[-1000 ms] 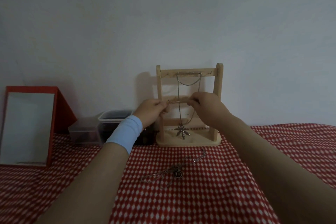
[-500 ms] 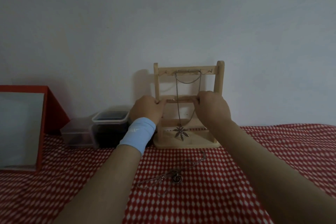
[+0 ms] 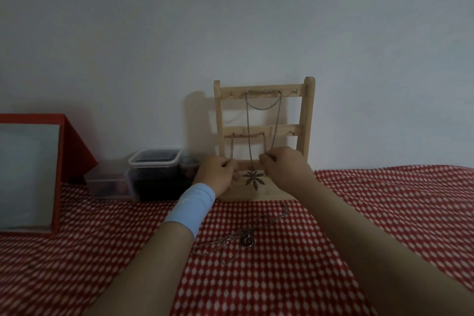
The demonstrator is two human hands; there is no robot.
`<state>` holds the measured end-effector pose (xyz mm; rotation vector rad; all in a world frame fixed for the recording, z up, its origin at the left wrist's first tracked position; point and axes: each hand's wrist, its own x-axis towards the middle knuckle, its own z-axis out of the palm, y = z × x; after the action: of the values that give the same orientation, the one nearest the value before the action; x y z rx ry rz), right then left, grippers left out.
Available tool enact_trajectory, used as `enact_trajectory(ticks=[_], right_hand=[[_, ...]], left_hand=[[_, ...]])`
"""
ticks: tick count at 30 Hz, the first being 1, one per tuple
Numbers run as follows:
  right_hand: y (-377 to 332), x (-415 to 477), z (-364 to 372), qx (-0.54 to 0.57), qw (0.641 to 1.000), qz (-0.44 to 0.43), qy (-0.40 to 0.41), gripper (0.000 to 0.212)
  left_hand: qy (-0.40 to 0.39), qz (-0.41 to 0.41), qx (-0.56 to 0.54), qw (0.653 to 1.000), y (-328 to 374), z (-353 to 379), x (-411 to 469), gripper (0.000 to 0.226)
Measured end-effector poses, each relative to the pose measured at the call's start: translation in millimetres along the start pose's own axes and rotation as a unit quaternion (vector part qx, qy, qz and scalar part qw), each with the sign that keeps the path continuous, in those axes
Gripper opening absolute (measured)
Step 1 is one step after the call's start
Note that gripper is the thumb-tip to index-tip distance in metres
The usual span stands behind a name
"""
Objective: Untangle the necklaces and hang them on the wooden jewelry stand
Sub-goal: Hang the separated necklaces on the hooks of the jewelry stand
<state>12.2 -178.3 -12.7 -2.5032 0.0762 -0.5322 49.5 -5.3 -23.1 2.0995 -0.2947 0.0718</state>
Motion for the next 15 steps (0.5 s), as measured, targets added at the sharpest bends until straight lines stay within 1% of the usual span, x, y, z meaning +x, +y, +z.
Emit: enact_trajectory(ticks=[3, 5, 6, 8, 9, 10, 11, 13, 15], right_hand=[[-1.2, -2.8, -9.6, -0.091, 0.995, 0.032, -0.03, 0.048], [0.0, -7.4, -16.3, -0.155, 0.986, 0.019, -0.048, 0.052], [1.1, -9.7, -17.8, -0.164, 0.983, 0.001, -0.077, 0.05], [2.3, -14.5, -16.9, -0.132, 0.971, -0.054, -0.191, 0.032], [2.8, -16.7, -14.5, -0.117, 0.956, -0.086, -0.257, 0.023], [4.0, -18.0, -11.0, -0.112, 0.938, -0.112, -0.309, 0.02], [7.1, -18.4, -6.7, -0.121, 0.923, -0.127, -0.342, 0.022], [13.6, -19.1, 2.4, -0.153, 0.912, -0.139, -0.355, 0.026], [20.7, -19.9, 10.4, -0.155, 0.919, -0.142, -0.332, 0.023]], left_hand=[[-0.036, -0.018, 0.024, 0.999, -6.1, -1.4, -1.6, 0.035], [-0.07, -0.013, 0.067, 0.995, -9.5, -3.6, -5.7, 0.037], [-0.089, -0.002, 0.097, 0.991, -9.9, -3.9, -8.7, 0.037], [-0.136, 0.023, 0.158, 0.978, -8.3, -2.2, -16.4, 0.035], [-0.166, 0.029, 0.176, 0.97, -6.5, -0.5, -20.0, 0.032], [-0.2, 0.031, 0.187, 0.961, -4.2, 1.2, -23.6, 0.029], [-0.231, 0.029, 0.207, 0.95, -2.3, 3.3, -26.2, 0.028], [-0.277, 0.022, 0.271, 0.922, -0.6, 6.6, -31.3, 0.031], [-0.299, 0.009, 0.298, 0.906, -3.0, 7.0, -34.3, 0.032]])
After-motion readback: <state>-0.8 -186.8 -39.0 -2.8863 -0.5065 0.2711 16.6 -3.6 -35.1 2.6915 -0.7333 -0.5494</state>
